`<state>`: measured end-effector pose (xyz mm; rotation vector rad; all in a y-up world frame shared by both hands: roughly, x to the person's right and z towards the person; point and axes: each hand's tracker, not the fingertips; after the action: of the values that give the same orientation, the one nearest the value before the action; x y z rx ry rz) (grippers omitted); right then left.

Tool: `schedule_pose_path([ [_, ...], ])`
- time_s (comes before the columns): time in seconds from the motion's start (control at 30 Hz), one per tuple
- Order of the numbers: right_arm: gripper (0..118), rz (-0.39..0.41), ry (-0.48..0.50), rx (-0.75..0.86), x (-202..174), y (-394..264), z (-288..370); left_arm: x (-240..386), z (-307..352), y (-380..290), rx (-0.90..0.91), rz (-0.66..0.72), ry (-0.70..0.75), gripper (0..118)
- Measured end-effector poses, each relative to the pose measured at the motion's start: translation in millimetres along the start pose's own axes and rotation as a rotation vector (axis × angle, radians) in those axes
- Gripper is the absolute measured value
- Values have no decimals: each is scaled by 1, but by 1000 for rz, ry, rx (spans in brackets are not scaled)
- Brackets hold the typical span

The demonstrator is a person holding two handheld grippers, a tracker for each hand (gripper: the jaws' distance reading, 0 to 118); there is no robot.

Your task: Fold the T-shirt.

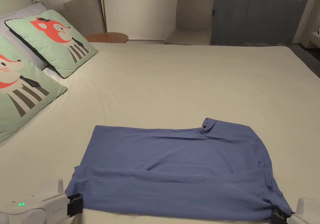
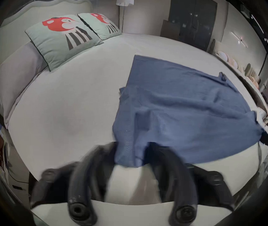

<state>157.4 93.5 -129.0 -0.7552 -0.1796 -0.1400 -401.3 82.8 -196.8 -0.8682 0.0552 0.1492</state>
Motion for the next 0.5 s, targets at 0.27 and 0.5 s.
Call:
schedule_pose_path([
  [0.27, 107, 26, 91, 359, -47, 81, 57, 60, 78, 57, 408, 18, -139, 108],
  [0.5, 106, 126, 63, 586, -82, 108, 85, 107, 118, 76, 691, -59, -117, 104],
])
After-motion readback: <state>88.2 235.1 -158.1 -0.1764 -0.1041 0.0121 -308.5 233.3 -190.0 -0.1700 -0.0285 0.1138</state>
